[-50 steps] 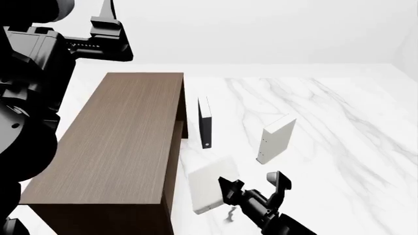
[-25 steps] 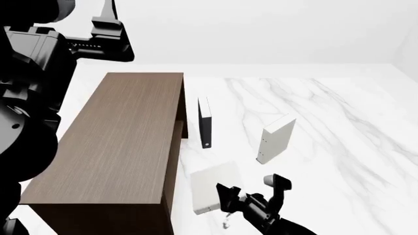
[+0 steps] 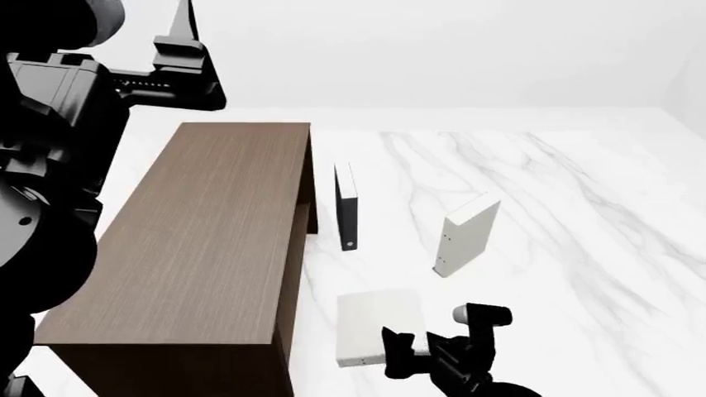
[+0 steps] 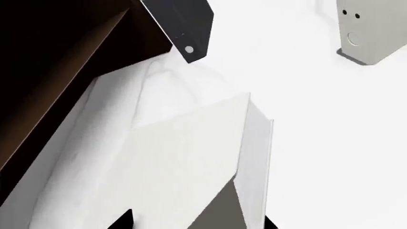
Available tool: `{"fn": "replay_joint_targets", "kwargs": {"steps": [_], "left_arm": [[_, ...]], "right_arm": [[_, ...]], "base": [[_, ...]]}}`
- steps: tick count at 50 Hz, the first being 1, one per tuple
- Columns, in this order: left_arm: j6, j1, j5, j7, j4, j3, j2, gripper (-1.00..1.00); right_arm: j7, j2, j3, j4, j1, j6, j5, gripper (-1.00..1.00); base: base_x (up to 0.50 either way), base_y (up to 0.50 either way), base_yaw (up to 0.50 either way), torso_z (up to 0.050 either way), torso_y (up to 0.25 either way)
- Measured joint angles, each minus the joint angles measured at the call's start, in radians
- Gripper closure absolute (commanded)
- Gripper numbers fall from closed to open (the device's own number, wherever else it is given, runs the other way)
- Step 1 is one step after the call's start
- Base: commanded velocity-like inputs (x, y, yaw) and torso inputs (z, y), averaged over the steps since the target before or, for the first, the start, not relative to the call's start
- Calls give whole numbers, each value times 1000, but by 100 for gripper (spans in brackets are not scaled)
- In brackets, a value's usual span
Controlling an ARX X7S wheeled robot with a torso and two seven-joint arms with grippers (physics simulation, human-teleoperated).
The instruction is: Pick up the book on the right and place it under the cabinet shelf.
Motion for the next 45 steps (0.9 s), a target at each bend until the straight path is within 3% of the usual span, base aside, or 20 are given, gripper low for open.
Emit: {"fn": "replay_joint_targets", "kwargs": {"steps": [23,45], "left_arm": [[19,15,-2,1,-2,3,-6,-100],[26,16,-19,-5,5,-6,-11,-100]], "right_arm": [[157,115,-56,-139,-11,34,-113,-100],[427,217,-229,-341,56,109,-476,-100]], "base": [[0,0,-1,0,0],[0,0,0,0,0]]}}
